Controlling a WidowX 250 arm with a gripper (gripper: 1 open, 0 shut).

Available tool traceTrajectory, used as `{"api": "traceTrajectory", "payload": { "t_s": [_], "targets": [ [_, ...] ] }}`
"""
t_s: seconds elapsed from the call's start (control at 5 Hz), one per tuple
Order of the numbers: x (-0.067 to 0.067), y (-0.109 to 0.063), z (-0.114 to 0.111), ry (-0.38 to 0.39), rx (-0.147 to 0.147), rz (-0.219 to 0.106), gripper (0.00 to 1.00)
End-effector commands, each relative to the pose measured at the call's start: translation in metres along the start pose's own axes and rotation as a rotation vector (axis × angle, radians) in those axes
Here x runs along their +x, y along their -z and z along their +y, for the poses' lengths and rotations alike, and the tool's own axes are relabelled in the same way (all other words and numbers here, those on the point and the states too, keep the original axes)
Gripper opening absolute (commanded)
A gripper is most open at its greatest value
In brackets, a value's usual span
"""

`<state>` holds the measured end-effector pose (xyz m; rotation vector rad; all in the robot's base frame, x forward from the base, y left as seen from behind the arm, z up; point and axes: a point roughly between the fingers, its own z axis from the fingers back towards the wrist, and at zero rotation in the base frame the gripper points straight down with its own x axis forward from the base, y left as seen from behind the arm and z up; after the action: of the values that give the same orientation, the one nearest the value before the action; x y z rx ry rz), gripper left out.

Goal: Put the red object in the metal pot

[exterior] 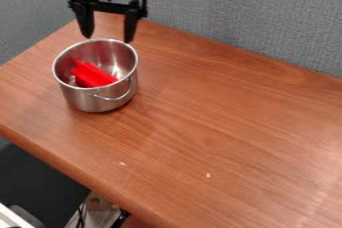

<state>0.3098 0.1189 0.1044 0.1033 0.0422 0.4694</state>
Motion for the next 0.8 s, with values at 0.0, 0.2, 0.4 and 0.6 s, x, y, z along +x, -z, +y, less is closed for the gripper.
{"api": "traceTrajectory", "payload": {
  "t_s": [0.0, 0.2, 0.4, 0.6],
  "targets": [
    [0.022, -0.030, 0.016, 0.039, 0.044, -0.071, 1.00],
    [0.029, -0.046, 0.026, 0.094, 0.063, -0.067, 1.00],
    [0.031, -0.057, 0.034, 0.148, 0.092, -0.054, 1.00],
    [0.029, -0.047, 0.061, 0.211, 0.085, -0.022, 1.00]
  ]
}}
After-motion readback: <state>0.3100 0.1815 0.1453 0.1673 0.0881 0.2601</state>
